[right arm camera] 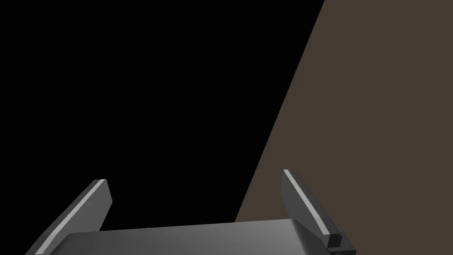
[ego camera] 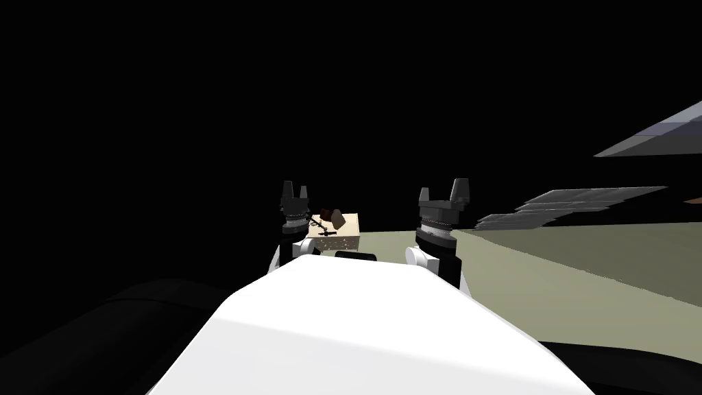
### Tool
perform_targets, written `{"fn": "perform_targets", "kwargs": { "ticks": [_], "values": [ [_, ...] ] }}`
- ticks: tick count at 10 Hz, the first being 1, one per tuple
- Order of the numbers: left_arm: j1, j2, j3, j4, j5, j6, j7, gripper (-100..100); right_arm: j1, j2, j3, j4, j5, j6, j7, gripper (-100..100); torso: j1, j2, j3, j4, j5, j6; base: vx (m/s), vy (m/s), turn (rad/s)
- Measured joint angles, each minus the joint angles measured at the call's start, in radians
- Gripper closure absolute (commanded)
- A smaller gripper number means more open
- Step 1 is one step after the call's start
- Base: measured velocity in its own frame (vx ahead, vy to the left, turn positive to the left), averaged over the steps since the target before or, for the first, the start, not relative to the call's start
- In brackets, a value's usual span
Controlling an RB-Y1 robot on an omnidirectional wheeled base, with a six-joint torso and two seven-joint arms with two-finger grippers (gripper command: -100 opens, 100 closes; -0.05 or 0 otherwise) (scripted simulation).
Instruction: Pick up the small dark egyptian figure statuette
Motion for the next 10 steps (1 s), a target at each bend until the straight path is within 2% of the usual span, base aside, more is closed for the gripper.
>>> {"fn": "perform_targets", "kwargs": {
  "ticks": [4,10],
  "values": [
    [-0.02,0.059,0.0,0.067,0.017,0.084,0.0,-100,0.0,0.0,0.0,0.0,0.0,0.0,0.0,0,0.001,0.004,0.002,0.001,0.0,0.0,-0.059,0.004,0.069],
    [-0.068,0.107,0.003,0.18,0.04,0.205,-0.002,-100,0.0,0.0,0.0,0.0,0.0,0.0,0.0,0,0.001,0.002,0.001,0.001,0.0,0.0,-0.041,0.004,0.054]
  ]
}}
